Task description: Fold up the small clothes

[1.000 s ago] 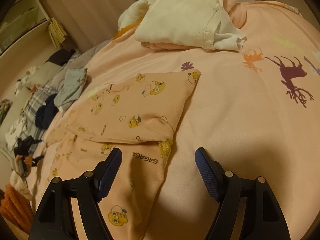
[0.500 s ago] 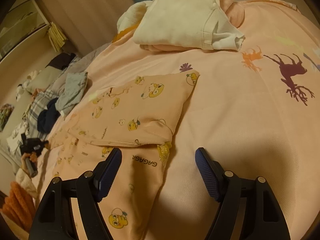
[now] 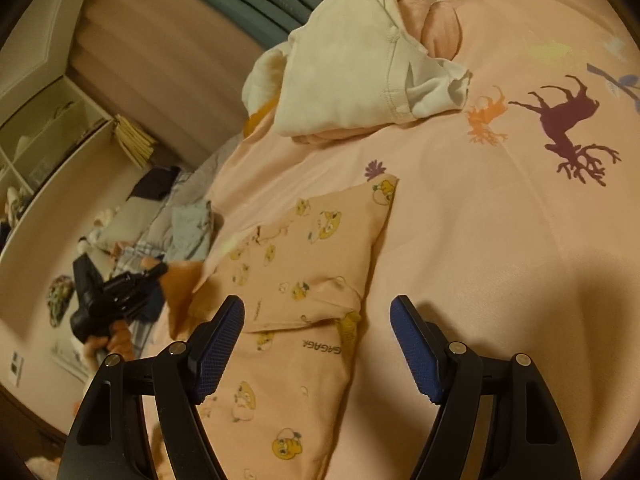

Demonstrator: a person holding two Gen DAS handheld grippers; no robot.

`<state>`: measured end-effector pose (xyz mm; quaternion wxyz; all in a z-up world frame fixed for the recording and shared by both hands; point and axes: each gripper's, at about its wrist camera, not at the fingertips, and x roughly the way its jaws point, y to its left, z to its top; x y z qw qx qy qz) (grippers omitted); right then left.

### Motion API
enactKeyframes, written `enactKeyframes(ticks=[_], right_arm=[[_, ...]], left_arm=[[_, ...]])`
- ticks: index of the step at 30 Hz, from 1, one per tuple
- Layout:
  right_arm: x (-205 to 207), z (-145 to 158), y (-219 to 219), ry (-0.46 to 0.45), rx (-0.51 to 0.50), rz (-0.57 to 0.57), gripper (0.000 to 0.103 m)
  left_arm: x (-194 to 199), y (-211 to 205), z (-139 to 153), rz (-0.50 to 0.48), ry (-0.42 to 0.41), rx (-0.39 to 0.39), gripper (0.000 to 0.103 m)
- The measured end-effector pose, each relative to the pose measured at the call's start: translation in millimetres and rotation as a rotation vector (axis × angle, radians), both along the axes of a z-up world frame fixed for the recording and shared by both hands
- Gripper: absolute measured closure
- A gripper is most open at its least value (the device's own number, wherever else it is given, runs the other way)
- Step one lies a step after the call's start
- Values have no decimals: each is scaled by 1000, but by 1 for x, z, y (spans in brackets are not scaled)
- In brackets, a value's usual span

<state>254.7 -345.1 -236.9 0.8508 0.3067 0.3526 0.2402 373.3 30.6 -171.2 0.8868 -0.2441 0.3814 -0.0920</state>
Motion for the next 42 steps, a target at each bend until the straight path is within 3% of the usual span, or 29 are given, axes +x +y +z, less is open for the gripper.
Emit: enactKeyframes(ticks=[1, 3, 6, 9, 13, 16, 18, 22, 25, 28, 29, 32, 36, 37, 39, 42], right_arm=[[0, 0, 1, 2, -7, -2, 27], [2, -1, 3, 10, -10, 8, 27], [4, -1, 7, 13, -1, 31, 27], [3, 2, 10, 2, 18, 50, 27], [4, 4, 17, -1, 85, 75, 27], [8, 8, 25, 17, 245, 104, 27], [17, 15, 36, 50, 278, 84, 27], [57, 23, 75, 120, 212, 90, 27], [100, 13, 119, 249, 192, 150, 29], [122, 1, 166, 338, -13, 185, 49], [126, -2, 180, 354, -55, 191, 60], [125, -4, 210, 320, -28, 220, 64], [123, -1, 238, 291, -147, 211, 95], [121, 2, 240, 278, -173, 186, 95], [119, 8, 233, 268, -129, 166, 97], [119, 27, 213, 233, -32, 117, 97]], left_arm=[[1, -10, -2, -33, 19, -4, 86], [0, -25, -3, -121, 60, 3, 43], [-11, -22, 2, -144, 63, -49, 34], [-24, -2, 10, -81, 79, -6, 23], [-45, 39, -1, 18, 167, 127, 23], [-62, 71, -23, 64, 232, 196, 24], [-65, 86, -35, 73, 273, 186, 24], [-63, 105, -59, 88, 334, 135, 24], [-62, 105, -65, 89, 326, 130, 24], [-63, 97, -63, 34, 281, 137, 25], [-61, 93, -63, 8, 279, 146, 28], [-58, 89, -64, -5, 252, 160, 29], [-54, 90, -69, 39, 230, 140, 31], [-53, 89, -69, 48, 226, 142, 34], [-47, 87, -69, 55, 222, 159, 52], [-41, 93, -71, 88, 226, 88, 53]])
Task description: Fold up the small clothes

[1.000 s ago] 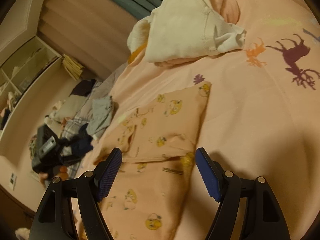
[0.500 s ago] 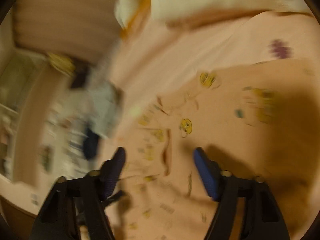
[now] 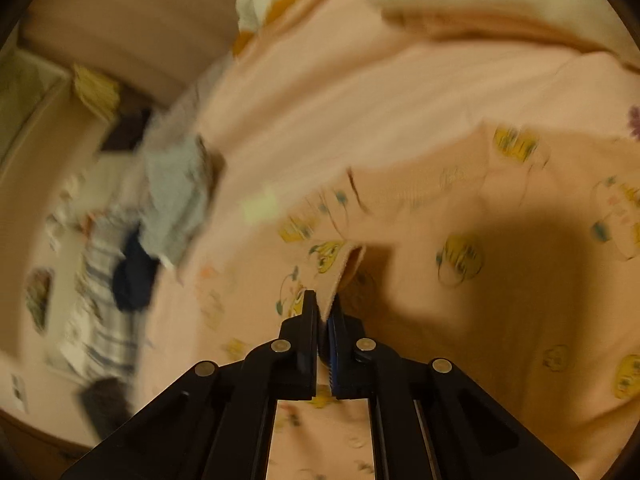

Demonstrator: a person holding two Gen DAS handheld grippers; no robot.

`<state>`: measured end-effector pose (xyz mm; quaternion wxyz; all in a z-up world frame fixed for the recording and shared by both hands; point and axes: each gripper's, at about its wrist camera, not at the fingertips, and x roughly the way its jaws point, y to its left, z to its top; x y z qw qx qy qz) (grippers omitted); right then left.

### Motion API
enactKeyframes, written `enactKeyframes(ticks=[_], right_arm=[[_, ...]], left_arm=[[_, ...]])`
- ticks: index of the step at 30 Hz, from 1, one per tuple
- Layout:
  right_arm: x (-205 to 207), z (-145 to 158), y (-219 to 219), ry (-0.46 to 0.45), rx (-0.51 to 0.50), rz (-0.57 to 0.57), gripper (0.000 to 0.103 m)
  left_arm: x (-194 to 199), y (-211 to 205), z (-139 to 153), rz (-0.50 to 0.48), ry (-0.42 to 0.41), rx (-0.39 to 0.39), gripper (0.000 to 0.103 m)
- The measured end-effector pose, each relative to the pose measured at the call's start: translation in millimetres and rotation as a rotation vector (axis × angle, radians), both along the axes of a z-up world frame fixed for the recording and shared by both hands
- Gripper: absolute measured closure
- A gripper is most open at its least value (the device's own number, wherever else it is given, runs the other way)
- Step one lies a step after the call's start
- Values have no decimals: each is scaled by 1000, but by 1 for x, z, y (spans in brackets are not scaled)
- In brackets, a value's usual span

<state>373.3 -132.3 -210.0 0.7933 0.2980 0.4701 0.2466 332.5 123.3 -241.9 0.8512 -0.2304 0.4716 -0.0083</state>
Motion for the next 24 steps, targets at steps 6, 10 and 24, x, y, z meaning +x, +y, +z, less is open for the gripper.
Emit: enactKeyframes(ticks=[6, 10, 24], right_arm=[[-12, 60, -40, -154, 87, -72, 97], [-19, 64, -74, -179, 25, -165, 97], [-28, 43, -124, -125, 16, -218, 97]], left_arm=[[12, -4, -1, 30, -4, 40, 66], [6, -15, -2, -22, -51, 175, 71], [3, 9, -7, 99, -23, 28, 75]])
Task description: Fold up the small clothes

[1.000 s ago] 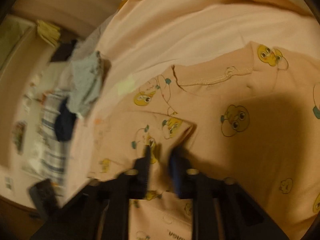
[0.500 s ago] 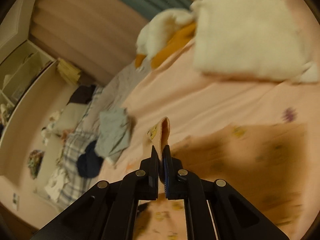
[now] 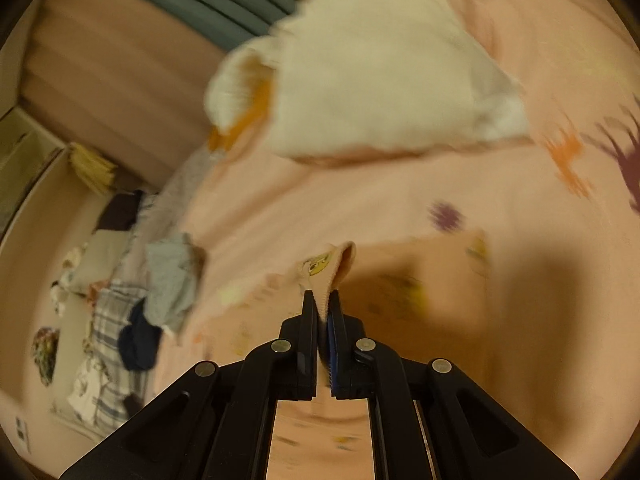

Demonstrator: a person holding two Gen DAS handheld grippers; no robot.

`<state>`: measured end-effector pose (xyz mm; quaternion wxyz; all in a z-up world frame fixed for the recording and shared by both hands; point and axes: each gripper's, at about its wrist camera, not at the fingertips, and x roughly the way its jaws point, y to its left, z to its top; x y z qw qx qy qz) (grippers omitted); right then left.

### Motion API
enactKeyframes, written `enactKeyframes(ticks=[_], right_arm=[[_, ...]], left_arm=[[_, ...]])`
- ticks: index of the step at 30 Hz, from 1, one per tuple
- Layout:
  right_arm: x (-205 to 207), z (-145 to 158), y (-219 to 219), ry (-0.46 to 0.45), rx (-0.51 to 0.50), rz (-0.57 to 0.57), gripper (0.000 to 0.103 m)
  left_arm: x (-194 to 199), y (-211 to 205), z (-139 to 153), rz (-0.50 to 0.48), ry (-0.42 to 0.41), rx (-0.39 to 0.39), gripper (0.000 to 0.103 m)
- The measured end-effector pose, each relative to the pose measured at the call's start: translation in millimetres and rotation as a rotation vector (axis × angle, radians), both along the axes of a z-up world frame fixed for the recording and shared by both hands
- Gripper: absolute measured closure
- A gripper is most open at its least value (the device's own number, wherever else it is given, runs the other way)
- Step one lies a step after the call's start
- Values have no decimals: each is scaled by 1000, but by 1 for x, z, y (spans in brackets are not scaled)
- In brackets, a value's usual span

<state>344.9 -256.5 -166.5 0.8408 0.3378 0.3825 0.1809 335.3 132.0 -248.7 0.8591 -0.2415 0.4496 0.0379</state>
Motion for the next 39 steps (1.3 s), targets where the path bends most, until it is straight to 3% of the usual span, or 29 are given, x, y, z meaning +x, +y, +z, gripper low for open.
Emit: enactKeyframes(ticks=[3, 8, 11, 13, 16, 18, 19, 21, 23, 26, 28, 30, 34, 39], right_arm=[[3, 49, 33, -94, 47, 66, 97], [-5, 120, 102, -233, 46, 212, 97], [-6, 144, 157, -255, -5, 315, 97], [-3, 147, 208, -240, -79, 387, 97], [-6, 132, 275, -216, -79, 493, 97], [-8, 117, 317, -179, -88, 575, 97], [-9, 111, 335, -165, -116, 610, 92], [-13, 102, 347, -149, -130, 638, 68], [-15, 97, 332, -124, -125, 622, 53], [-14, 99, 288, -120, -182, 592, 52], [-12, 92, 243, -99, -292, 469, 52], [-4, 66, 201, 5, -339, 391, 52], [10, -3, 146, 190, -266, 318, 52], [20, -64, 145, 302, -120, 339, 55]], left_arm=[[-1, 3, 0, 18, 1, -38, 76], [-8, -8, 4, -36, -10, 60, 74], [-17, 3, 5, -43, 1, -21, 67], [-24, 13, 4, -34, 11, -88, 63], [-40, 30, 0, -10, 40, -212, 63], [-46, 35, 1, -31, 43, -235, 62], [-48, 36, 1, -39, 44, -237, 62], [-53, 37, 0, -57, 36, -239, 62], [-56, 35, 1, -76, 29, -221, 62], [-54, 37, -1, -77, 18, -225, 62], [-53, 47, -3, -21, 3, -279, 62], [-48, 68, -8, 80, -26, -398, 56], [-43, 104, -19, 202, -72, -617, 47], [-33, 126, -27, 274, -105, -693, 46]])
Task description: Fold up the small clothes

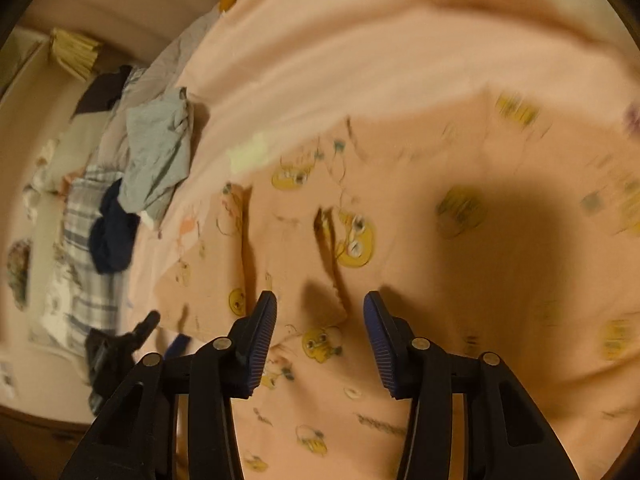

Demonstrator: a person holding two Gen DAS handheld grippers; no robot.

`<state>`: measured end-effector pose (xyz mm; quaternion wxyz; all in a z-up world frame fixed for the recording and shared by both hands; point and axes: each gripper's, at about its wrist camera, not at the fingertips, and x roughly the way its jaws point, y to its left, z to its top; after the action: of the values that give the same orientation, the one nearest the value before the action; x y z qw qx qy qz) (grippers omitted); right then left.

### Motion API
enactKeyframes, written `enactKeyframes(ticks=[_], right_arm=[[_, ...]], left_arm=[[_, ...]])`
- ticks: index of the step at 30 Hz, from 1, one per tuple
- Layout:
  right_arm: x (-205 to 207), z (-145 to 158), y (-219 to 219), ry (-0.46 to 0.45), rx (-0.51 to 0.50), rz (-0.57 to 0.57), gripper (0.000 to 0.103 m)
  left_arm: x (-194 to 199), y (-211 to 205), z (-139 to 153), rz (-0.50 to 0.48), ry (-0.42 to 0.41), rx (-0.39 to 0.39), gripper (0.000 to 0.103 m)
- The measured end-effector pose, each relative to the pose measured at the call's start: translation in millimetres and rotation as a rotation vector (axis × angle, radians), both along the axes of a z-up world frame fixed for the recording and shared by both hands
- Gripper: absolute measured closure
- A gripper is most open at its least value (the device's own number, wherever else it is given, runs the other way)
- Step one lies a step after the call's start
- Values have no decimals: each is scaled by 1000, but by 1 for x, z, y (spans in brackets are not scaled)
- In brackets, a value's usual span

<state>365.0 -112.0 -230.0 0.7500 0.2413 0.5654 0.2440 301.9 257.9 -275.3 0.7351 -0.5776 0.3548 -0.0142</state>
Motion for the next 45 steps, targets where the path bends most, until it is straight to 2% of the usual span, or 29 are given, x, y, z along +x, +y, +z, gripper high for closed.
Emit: enactKeyframes(ticks=[2, 4, 5, 6, 8, 10, 12, 14, 16, 19, 22, 23, 24, 26, 29, 32, 35, 37, 39, 41, 42, 44, 45], right_arm=[[2, -8, 10, 12, 46, 15, 55], [1, -5, 17, -35, 23, 14, 61], [1, -3, 18, -56, 8, 10, 74], [1, -2, 19, -63, 2, 5, 83], [3, -5, 15, -49, 19, -9, 87], [5, -7, 6, -45, 33, -11, 90], [6, -7, 6, -62, 46, -9, 92], [7, -6, 7, -61, 74, -13, 92], [8, -1, 13, -74, 119, -1, 93], [11, 13, 47, -103, 184, 68, 92], [9, 24, 101, -113, 165, 200, 92], [8, 23, 116, -76, 187, 242, 78], [5, 21, 123, -44, 220, 257, 68], [0, 22, 122, -39, 247, 266, 67], [-8, 32, 98, -77, 171, 224, 56], [-15, 46, 60, -138, 93, 168, 56], [-23, 55, 17, -202, -4, 104, 56], [-30, 56, -14, -219, -32, 59, 56], [-37, 56, -42, -233, -42, 21, 56], [-42, 52, -68, -234, -46, -13, 56], [-44, 48, -86, -224, -46, -49, 56], [-47, 41, -108, -195, -44, -95, 56], [-48, 38, -117, -183, -39, -112, 56]], left_arm=[[8, -2, 3, 3, 1, 33, 50], [17, -6, 9, 23, 32, 162, 76], [24, -4, 11, 60, 81, 265, 101], [25, 0, 9, 78, 102, 305, 99], [25, 10, 11, 109, 111, 291, 99], [22, 28, 23, 152, 70, 287, 99], [10, 52, 46, 264, 71, 409, 99], [0, 73, 66, 327, 72, 505, 99], [-18, 98, 81, 385, 51, 537, 99], [-32, 126, 86, 416, 55, 522, 98], [-32, 132, 80, 394, 80, 536, 97], [-31, 132, 77, 382, 90, 537, 98], [-30, 130, 73, 366, 98, 547, 99], [-32, 121, 73, 343, 95, 575, 100], [-32, 114, 80, 316, 70, 597, 101], [-24, 99, 101, 315, 37, 610, 102], [-10, 60, 138, 264, -48, 719, 102], [2, 17, 160, 187, -126, 789, 102], [17, -42, 176, 65, -214, 835, 102], [31, -98, 178, -75, -277, 819, 101], [40, -133, 174, -190, -306, 786, 98], [55, -182, 160, -383, -301, 745, 89], [61, -207, 149, -467, -269, 753, 83]])
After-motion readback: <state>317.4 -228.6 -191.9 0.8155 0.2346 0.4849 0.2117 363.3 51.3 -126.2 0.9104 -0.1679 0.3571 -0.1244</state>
